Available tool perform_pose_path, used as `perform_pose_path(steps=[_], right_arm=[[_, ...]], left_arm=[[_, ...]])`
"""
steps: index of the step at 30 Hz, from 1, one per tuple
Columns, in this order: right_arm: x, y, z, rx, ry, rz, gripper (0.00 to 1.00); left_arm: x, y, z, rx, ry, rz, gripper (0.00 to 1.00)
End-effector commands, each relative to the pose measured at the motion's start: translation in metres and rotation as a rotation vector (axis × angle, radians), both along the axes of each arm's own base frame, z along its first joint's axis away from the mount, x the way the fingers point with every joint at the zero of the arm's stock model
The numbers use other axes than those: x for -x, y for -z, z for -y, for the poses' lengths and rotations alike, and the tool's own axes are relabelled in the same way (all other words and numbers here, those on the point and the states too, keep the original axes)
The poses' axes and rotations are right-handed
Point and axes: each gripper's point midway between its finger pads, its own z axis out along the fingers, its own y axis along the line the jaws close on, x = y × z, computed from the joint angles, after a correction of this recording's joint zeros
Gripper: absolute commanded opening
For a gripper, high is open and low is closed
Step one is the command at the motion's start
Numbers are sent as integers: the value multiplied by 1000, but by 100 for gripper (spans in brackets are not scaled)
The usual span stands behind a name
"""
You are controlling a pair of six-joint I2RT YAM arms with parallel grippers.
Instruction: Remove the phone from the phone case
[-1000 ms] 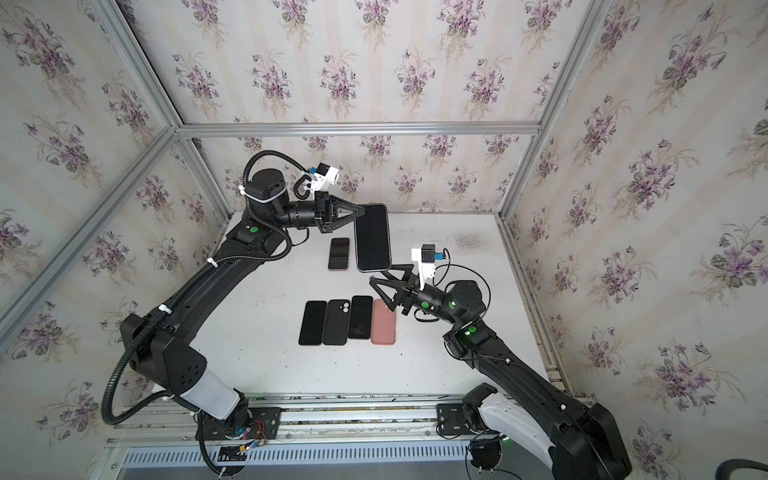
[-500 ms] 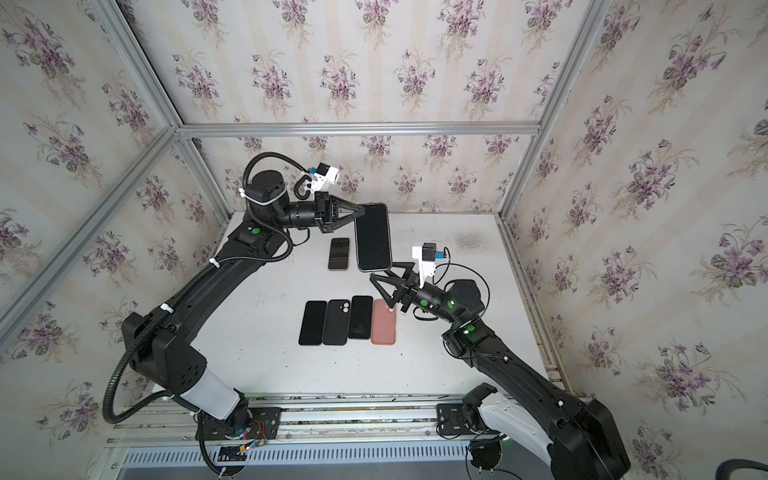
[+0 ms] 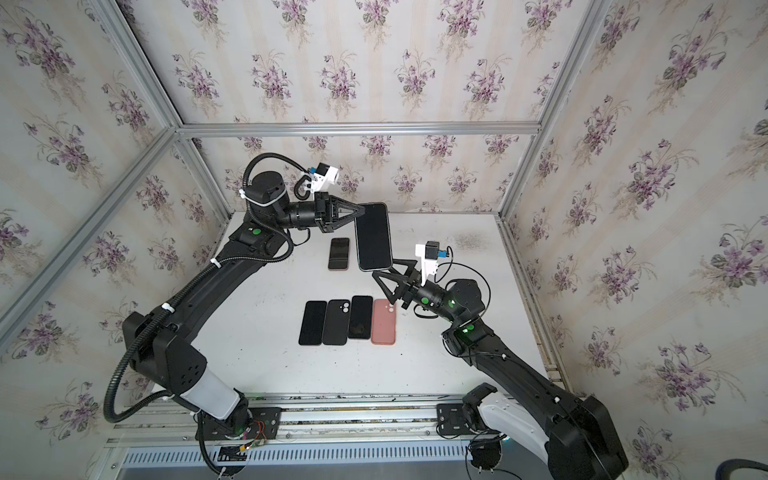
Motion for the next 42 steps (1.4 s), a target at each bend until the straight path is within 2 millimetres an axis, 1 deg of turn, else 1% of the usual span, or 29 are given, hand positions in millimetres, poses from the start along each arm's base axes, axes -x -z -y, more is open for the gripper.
perform_pose_path(steps=[1, 6, 14, 17, 24, 26, 30, 39, 42], right_arm=[[-6, -8, 7, -39, 48, 19, 73], [-10, -6, 11, -43, 75, 14, 72], [-14, -12, 18, -66, 106, 28, 72], [-14, -11, 20, -80, 106, 15, 72], [-14, -7, 25, -94, 112, -12, 71], [-12, -15, 28, -118, 113, 11, 71], [-13, -19, 29, -137, 110, 19, 72], [-15, -24, 31, -172, 99, 18, 74], [-16, -23, 31, -178, 93, 9, 75]], left_arm=[[13, -17, -1, 38, 53, 34, 0], [16, -20, 0, 47, 65, 38, 0], [20, -9, -1, 39, 71, 21, 0], [21, -6, -2, 36, 74, 22, 0], [27, -7, -2, 35, 87, 39, 0], [30, -8, -1, 35, 97, 54, 0], [34, -5, 1, 31, 112, 66, 0], [36, 3, 1, 16, 116, 77, 0], [36, 3, 1, 16, 114, 81, 0]])
